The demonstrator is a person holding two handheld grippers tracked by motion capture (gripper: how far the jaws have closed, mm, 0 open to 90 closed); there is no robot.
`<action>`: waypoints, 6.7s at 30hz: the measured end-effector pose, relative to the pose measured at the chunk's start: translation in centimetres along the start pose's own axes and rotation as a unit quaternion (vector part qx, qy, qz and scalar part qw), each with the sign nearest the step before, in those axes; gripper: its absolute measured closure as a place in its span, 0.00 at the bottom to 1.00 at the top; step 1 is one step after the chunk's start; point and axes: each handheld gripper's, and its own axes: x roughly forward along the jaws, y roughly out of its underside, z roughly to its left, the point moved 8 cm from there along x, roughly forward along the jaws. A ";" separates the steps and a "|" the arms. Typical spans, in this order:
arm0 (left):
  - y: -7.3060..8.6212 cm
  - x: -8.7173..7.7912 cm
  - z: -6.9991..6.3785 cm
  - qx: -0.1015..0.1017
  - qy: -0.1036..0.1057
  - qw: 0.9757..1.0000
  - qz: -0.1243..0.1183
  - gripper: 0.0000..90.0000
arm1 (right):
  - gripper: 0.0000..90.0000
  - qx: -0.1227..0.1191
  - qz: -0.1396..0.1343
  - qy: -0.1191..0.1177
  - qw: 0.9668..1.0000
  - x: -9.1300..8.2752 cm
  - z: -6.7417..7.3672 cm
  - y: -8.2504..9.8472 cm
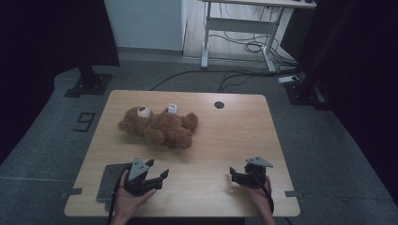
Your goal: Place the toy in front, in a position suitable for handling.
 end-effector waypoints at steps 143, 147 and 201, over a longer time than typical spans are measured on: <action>-10.2 2.7 11.0 -0.026 0.005 0.999 -0.035 0.94 | 0.80 -0.139 -0.176 -0.045 0.973 -1.2 8.3 -16.2; -9.9 2.8 9.6 -0.027 0.025 0.999 -0.033 1.00 | 0.80 -0.126 -0.182 -0.033 0.975 -2.2 6.7 -15.8; -3.7 4.4 6.7 -0.007 0.032 0.998 0.052 0.60 | 0.64 -0.062 -0.167 -0.096 0.979 -1.9 2.6 -6.7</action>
